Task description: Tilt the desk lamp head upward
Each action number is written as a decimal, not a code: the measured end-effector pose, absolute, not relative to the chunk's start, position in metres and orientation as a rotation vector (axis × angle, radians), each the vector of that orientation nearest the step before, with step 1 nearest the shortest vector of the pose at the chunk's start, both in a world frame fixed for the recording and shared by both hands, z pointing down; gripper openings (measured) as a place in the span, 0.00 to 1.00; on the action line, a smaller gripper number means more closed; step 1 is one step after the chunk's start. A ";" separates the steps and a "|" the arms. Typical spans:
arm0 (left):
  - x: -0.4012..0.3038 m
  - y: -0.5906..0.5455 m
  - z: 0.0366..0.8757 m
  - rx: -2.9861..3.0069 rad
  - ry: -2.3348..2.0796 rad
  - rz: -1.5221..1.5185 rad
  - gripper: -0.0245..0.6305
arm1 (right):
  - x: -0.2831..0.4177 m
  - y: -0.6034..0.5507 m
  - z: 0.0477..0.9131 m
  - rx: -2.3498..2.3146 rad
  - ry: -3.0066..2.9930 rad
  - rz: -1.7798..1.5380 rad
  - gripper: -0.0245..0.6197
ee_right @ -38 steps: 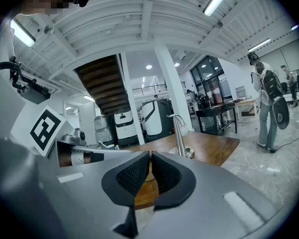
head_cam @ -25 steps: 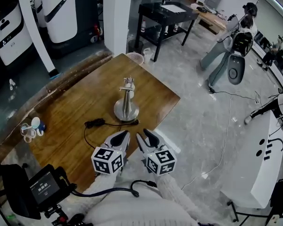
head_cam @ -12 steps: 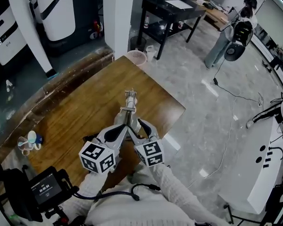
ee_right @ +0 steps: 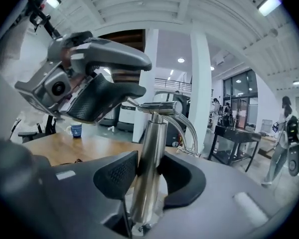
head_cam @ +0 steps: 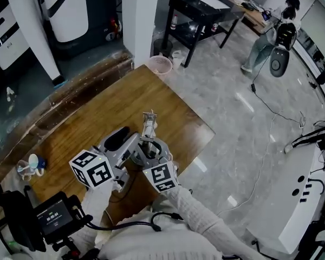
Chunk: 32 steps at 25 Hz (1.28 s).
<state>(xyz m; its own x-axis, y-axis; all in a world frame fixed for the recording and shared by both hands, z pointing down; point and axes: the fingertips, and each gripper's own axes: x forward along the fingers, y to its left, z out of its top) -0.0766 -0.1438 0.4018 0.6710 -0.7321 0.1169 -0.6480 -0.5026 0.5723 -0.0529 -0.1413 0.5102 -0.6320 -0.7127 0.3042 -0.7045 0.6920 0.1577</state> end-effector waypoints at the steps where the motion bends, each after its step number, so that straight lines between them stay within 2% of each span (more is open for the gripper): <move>1: -0.077 -0.148 0.400 2.290 -1.043 -0.178 0.32 | -0.053 -0.140 0.510 1.097 -2.582 -0.020 0.26; 6: -0.058 -0.169 0.415 2.252 -0.833 -0.082 0.42 | -0.052 -0.134 0.510 0.946 -2.703 0.007 0.25; 12: -0.045 -0.189 0.449 2.097 -0.562 0.012 0.42 | -0.054 -0.129 0.509 0.841 -2.735 -0.022 0.25; 18: -0.021 -0.195 0.473 1.866 -0.303 -0.043 0.42 | -0.053 -0.129 0.509 0.826 -2.737 -0.054 0.25; 23: -0.001 -0.190 0.475 1.810 -0.129 -0.035 0.38 | -0.055 -0.124 0.503 0.877 -2.704 -0.082 0.26; 26: 0.003 -0.192 0.472 1.785 -0.075 -0.052 0.32 | -0.054 -0.122 0.500 0.917 -2.667 -0.089 0.27; 32: 0.005 -0.193 0.467 1.843 -0.073 -0.117 0.35 | -0.052 -0.124 0.504 0.948 -2.675 0.029 0.25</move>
